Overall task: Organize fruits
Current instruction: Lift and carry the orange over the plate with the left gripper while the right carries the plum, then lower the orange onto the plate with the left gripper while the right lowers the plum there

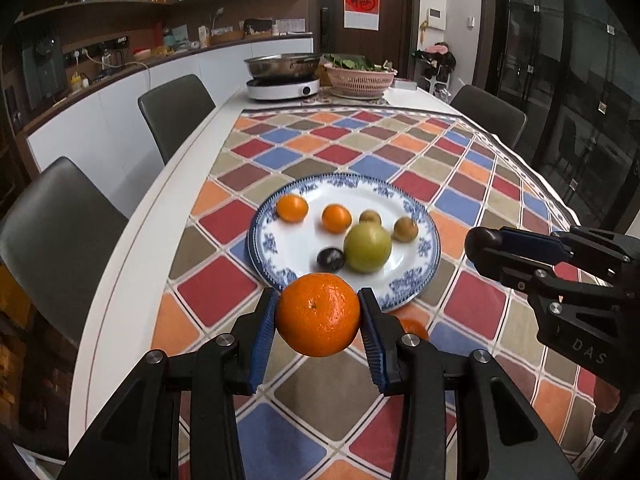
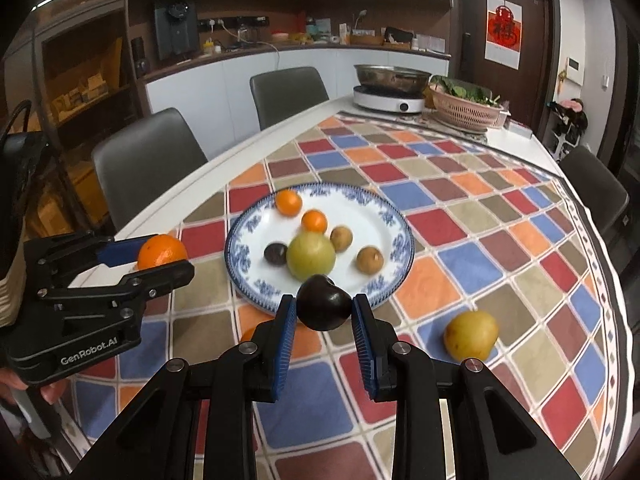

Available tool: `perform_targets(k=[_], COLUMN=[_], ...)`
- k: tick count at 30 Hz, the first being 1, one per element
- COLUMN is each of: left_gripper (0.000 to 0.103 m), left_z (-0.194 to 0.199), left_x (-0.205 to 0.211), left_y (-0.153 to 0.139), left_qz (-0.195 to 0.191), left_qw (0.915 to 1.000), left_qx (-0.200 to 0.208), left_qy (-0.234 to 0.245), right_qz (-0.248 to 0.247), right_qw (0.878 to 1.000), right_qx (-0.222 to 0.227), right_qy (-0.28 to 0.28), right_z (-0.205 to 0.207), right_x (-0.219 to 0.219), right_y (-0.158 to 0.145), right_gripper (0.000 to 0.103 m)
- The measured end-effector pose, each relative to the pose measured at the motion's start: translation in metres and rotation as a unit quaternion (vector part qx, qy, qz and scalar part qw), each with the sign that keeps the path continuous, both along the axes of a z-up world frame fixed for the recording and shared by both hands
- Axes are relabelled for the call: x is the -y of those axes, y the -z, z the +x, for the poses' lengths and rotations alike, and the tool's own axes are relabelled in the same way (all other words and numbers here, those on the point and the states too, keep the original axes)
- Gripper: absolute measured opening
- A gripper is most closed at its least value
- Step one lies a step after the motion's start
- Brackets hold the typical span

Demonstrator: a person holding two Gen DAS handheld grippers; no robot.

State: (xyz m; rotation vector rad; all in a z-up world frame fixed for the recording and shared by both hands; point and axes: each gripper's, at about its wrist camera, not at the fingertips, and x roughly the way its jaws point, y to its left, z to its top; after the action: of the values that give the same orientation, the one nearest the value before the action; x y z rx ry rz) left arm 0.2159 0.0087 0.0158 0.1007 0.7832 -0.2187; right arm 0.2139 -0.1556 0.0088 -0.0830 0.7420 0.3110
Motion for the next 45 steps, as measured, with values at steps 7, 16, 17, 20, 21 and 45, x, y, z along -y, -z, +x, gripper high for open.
perform_targets(k=[7, 16, 17, 20, 21, 45], left_gripper=[0.04, 0.04, 0.04, 0.04, 0.04, 0.04], left_z=[0.011, 0.026, 0.028, 0.034, 0.036, 0.152], left_x=[0.003, 0.008, 0.01, 0.013, 0.014, 0.013], left_y=[-0.016, -0.037, -0.039, -0.046, -0.048, 0.003], left_qz=[0.002, 0.004, 0.005, 0.006, 0.005, -0.017], left_qw=[0.9999, 0.9995, 0.9995, 0.9994, 0.9994, 0.9952], left_qx=[0.015, 0.032, 0.033, 0.033, 0.033, -0.085], left_qy=[0.001, 0.0, -0.001, -0.004, -0.004, -0.045], right_qz=[0.009, 0.016, 0.017, 0.02, 0.022, 0.008], right_qw=[1.0, 0.999, 0.999, 0.999, 0.999, 0.995], right_qx=[0.017, 0.028, 0.028, 0.026, 0.024, -0.099], right_qy=[0.0, -0.003, -0.003, -0.004, -0.004, -0.004], right_z=[0.016, 0.035, 0.036, 0.042, 0.044, 0.163], right_x=[0.003, 0.006, 0.006, 0.009, 0.01, 0.013], right_y=[-0.02, -0.037, -0.039, -0.041, -0.042, -0.003], right_gripper=[0.03, 0.03, 0.03, 0.03, 0.03, 0.03])
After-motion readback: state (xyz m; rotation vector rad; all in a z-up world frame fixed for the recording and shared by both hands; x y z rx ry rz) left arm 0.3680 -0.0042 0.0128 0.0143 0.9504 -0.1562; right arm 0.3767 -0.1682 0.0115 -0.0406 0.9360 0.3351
